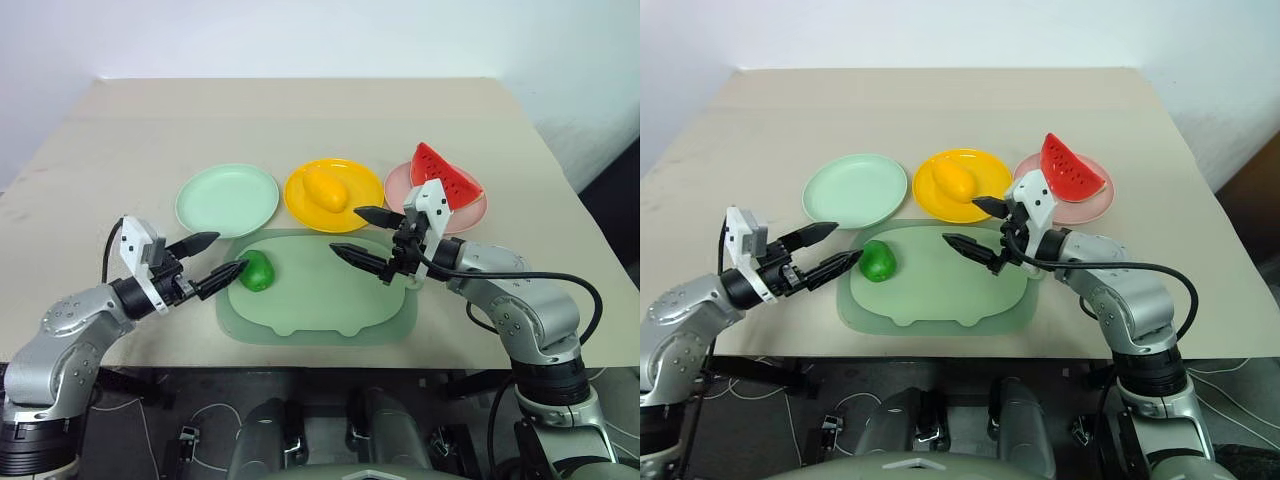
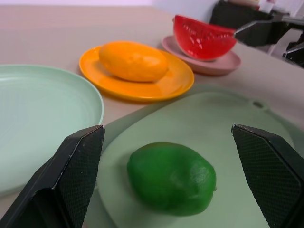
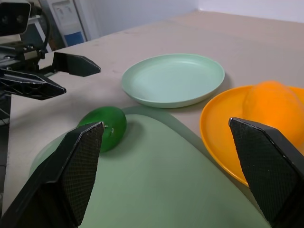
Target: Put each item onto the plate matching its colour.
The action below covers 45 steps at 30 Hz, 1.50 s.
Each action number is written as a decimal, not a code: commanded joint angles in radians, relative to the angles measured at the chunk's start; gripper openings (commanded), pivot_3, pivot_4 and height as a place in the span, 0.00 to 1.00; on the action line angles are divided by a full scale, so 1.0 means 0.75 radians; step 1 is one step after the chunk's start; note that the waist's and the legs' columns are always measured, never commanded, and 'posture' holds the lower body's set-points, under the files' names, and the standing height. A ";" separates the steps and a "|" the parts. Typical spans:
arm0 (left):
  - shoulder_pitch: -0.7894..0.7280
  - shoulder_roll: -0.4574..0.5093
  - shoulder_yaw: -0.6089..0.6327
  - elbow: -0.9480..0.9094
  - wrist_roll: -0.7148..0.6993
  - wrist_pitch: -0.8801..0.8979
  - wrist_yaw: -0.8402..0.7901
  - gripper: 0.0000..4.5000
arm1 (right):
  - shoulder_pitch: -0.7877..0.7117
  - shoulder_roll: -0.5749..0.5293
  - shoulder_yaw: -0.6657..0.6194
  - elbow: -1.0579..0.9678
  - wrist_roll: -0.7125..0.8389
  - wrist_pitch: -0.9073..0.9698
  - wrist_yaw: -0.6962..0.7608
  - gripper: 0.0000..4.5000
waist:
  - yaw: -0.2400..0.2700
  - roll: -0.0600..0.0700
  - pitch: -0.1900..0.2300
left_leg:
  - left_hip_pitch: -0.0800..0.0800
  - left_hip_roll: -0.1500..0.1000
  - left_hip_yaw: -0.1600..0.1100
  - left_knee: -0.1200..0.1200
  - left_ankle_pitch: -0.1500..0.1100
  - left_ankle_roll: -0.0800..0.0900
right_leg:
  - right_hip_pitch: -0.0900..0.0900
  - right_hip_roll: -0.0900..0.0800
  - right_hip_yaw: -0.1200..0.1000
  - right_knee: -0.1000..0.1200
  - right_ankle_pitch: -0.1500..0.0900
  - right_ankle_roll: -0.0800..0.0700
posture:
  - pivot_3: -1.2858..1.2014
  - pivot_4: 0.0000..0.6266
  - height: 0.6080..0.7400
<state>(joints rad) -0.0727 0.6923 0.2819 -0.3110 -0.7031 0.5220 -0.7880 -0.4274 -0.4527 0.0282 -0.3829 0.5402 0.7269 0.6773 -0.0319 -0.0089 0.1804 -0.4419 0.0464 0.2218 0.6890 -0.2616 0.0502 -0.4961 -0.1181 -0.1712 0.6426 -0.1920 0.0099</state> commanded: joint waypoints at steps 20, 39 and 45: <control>-0.420 0.103 -0.342 0.254 0.141 0.379 -0.136 1.00 | -0.052 -0.002 0.003 0.056 -0.085 -0.090 -0.027 1.00 | 0.021 0.000 0.000 | -0.001 0.000 -0.001 0.005 0.000 0.000 | 0.000 0.000 0.000 0.003 -0.002 -0.002 | 0.52 0.24 0.67; -0.374 0.043 -0.408 0.271 0.178 0.358 -0.178 0.92 | -0.099 -0.020 -0.031 0.119 -0.123 -0.105 -0.033 1.00 | 0.023 0.000 0.000 | -0.001 0.000 -0.002 0.007 0.000 0.000 | 0.001 0.000 0.000 0.004 -0.003 -0.004 | 0.52 0.24 0.67; -0.385 0.031 -0.405 0.295 0.174 0.341 -0.210 0.59 | -0.111 -0.024 -0.036 0.128 -0.136 -0.106 -0.041 1.00 | 0.022 0.000 0.000 | -0.001 0.001 -0.003 0.009 0.000 0.000 | 0.002 0.000 -0.001 0.005 -0.003 -0.004 | 0.52 0.24 0.67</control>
<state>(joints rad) -0.3655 0.7071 -0.0221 -0.1117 -0.6003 0.7756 -0.9532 -0.4844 -0.4599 0.0263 -0.2706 0.4361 0.6685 0.6517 -0.0153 -0.0089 0.1804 -0.4425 0.0470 0.2197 0.6959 -0.2618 0.0505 -0.4948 -0.1183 -0.1717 0.6461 -0.1941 0.0066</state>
